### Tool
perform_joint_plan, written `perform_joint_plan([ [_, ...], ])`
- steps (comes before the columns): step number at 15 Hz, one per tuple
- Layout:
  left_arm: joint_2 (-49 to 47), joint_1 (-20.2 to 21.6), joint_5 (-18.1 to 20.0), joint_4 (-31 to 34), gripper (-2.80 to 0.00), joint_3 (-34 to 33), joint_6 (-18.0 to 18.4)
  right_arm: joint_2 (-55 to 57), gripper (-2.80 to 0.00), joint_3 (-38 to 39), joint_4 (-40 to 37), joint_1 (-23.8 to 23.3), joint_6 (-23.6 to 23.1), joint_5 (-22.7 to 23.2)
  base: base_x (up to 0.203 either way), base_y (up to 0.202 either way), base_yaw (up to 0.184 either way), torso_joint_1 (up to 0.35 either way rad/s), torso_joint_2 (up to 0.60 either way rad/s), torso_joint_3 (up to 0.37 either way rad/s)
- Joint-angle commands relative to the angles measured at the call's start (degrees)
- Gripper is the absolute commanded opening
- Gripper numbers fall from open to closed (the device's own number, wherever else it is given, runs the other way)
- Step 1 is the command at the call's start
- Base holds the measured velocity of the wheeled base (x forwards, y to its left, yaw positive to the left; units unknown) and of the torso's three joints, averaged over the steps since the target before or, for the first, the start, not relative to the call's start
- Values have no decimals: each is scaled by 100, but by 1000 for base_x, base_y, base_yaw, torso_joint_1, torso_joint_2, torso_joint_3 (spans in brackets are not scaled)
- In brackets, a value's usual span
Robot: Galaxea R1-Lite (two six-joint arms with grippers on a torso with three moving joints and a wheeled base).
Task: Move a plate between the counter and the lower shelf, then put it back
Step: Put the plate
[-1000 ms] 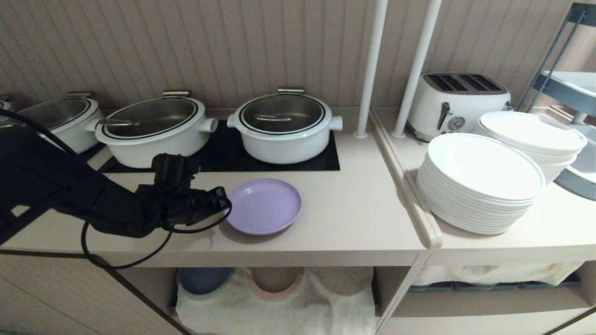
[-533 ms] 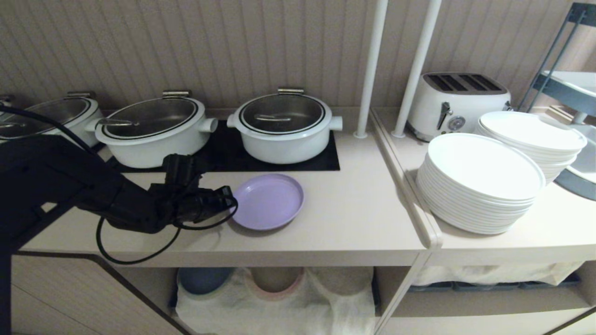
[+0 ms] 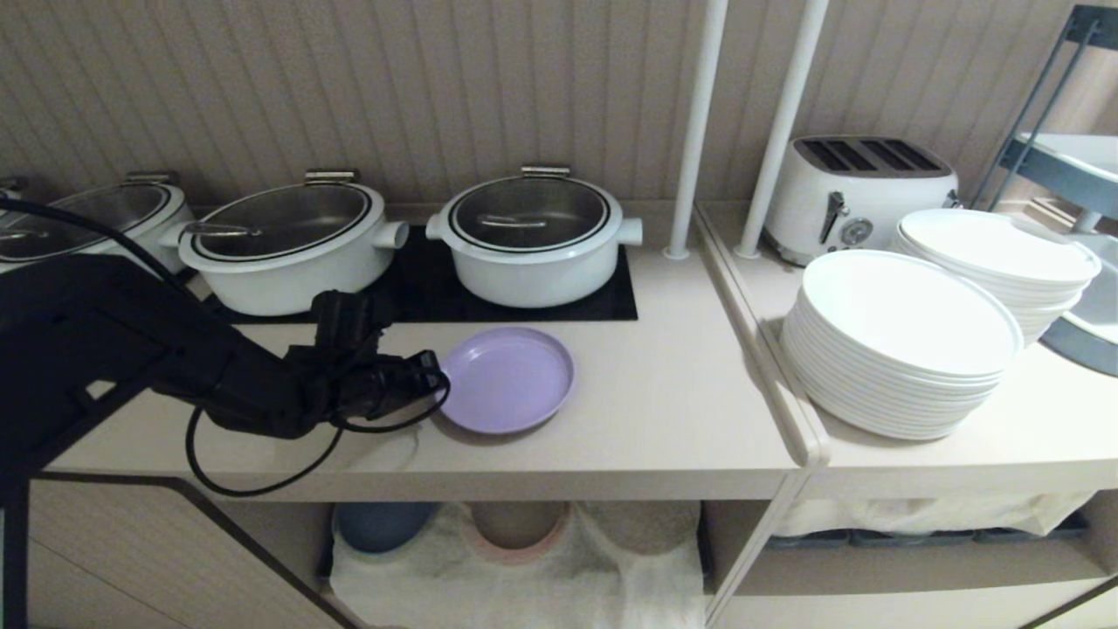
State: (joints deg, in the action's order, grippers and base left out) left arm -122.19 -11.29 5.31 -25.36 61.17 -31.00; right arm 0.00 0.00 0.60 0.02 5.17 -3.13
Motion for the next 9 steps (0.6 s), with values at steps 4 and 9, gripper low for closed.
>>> perform_joint_plan([
  [4,68,4,-100,-21,0,62,-16,0,-280,0,2,6,2,-3,0,0,0,0,0,0],
  [9,381,4,-109,-13,0,12,-11,0,-280,0,2,1,2,-3,0,0,0,0,0,0],
])
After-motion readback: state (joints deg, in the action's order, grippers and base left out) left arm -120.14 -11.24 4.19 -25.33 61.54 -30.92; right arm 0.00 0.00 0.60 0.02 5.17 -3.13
